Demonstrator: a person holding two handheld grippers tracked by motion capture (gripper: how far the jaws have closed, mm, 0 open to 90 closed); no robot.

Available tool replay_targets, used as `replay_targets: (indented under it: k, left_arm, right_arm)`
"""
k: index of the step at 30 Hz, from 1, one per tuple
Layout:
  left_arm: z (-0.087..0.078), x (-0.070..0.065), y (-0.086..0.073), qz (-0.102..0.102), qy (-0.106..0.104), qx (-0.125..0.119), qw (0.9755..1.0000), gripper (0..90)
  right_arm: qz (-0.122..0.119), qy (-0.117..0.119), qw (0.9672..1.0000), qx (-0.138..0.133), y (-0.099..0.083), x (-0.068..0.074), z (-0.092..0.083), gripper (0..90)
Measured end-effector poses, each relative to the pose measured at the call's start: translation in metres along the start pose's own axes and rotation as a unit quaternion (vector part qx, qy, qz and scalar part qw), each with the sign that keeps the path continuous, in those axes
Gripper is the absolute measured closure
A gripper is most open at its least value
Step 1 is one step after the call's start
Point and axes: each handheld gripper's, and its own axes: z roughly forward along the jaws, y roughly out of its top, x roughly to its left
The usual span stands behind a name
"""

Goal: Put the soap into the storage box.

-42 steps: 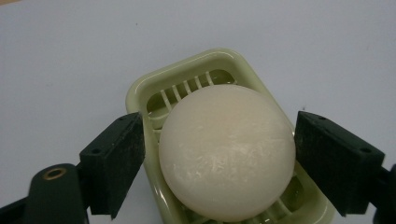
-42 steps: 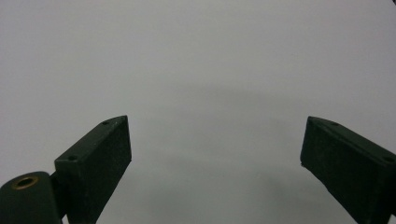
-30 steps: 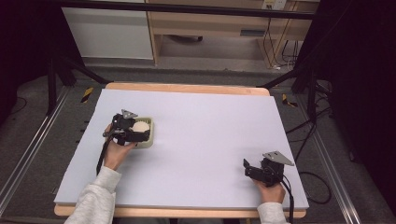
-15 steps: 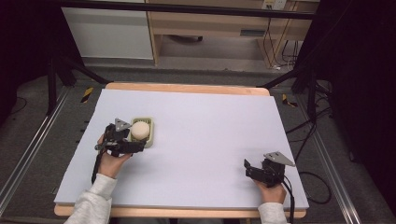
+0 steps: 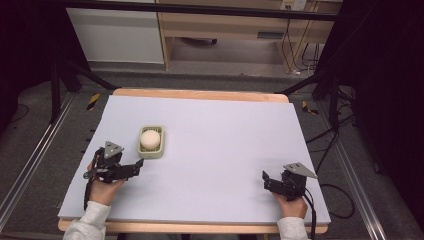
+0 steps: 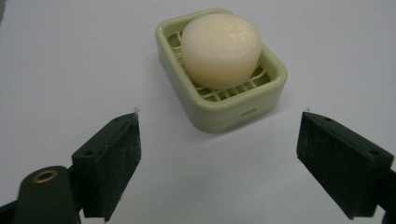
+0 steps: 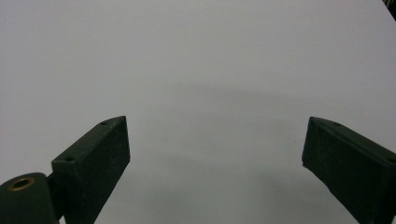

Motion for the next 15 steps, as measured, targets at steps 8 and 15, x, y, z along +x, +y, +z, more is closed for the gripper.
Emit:
replay_targets:
  k: [8, 15]
  left_arm:
    - [-0.004, 0.005, -0.018, 0.009, 0.010, 0.006, 0.9999, 13.5]
    - [-0.002, 0.006, -0.025, 0.012, 0.016, 0.022, 0.9996, 13.4]
  right_arm:
    - [0.001, -0.001, 1.0000, 0.000, 0.000, -0.001, -0.002, 8.0]
    - [0.005, -0.001, 1.0000, 0.000, -0.001, -0.003, -0.003, 7.9]
